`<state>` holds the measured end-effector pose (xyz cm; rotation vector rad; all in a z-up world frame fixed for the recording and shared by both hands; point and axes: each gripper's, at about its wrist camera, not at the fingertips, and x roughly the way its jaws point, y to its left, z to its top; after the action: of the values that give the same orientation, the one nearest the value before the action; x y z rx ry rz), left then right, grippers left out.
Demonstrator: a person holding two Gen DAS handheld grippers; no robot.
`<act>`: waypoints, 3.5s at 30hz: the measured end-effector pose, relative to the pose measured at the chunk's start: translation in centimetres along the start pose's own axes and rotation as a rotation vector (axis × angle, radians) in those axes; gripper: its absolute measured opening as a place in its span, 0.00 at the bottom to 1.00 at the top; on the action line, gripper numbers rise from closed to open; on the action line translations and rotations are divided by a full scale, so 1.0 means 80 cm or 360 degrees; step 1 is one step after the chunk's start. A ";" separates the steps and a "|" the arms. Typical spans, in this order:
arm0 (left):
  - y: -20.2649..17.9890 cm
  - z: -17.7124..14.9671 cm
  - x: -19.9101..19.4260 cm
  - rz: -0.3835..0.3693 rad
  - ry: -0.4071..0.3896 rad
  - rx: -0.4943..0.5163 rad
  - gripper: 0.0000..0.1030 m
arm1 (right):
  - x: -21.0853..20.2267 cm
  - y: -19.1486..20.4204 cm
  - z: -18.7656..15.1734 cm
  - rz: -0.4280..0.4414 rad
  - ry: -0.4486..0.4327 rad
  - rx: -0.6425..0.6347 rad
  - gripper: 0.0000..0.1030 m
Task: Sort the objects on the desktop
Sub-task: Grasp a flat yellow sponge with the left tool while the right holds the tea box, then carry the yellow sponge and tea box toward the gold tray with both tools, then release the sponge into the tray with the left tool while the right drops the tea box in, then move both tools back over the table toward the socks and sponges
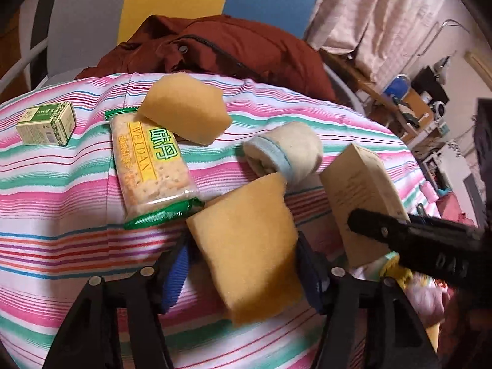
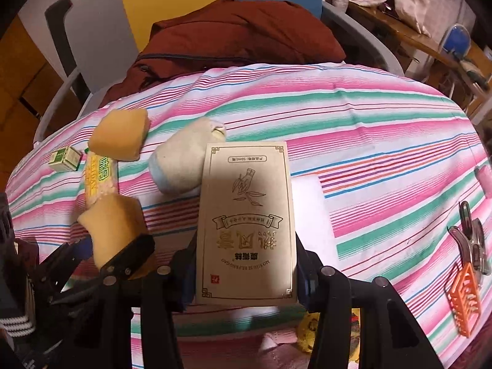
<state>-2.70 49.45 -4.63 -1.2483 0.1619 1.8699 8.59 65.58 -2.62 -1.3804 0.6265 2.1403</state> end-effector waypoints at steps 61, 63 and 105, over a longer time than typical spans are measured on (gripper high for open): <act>0.358 -0.263 -0.343 -0.0095 -0.0305 -0.0975 0.47 | -0.136 0.379 -0.187 0.0895 -0.0085 -0.1152 0.50; 0.378 -0.265 -0.336 -0.0061 -0.0258 -0.1044 0.48 | -0.132 0.400 -0.203 0.0924 -0.0026 -0.1190 0.50; 0.323 -0.250 -0.376 0.0090 -0.0382 -0.0861 0.68 | -0.087 0.397 -0.234 0.0920 0.0126 -0.1028 0.86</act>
<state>-3.18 5.40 1.16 -1.3577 -0.4719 2.1755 3.51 28.47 0.05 -1.7741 0.4012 2.9377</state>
